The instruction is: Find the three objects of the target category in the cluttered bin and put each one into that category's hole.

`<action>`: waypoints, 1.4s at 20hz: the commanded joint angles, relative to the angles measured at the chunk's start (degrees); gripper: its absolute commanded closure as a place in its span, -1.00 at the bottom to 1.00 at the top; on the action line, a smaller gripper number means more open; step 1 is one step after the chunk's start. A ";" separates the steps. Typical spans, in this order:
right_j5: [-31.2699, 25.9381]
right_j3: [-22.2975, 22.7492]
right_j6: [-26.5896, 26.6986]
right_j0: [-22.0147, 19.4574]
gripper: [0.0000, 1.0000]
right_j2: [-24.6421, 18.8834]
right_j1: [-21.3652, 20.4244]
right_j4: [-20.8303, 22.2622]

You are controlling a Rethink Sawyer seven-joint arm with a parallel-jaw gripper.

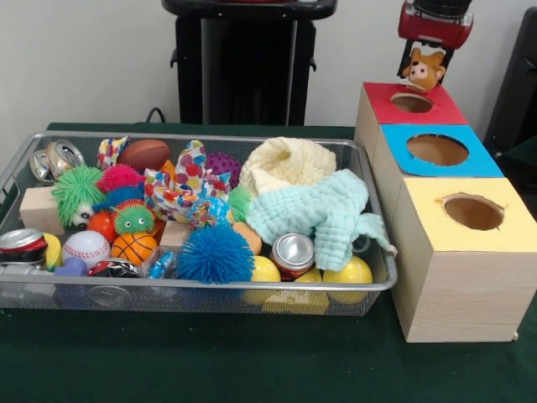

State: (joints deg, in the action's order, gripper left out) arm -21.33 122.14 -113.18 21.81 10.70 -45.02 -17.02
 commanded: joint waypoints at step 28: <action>4.22 -9.19 -7.53 -6.95 1.00 -3.49 9.17 0.57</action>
State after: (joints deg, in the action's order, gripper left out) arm -22.41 121.03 -113.18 16.95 10.78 -44.22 -17.00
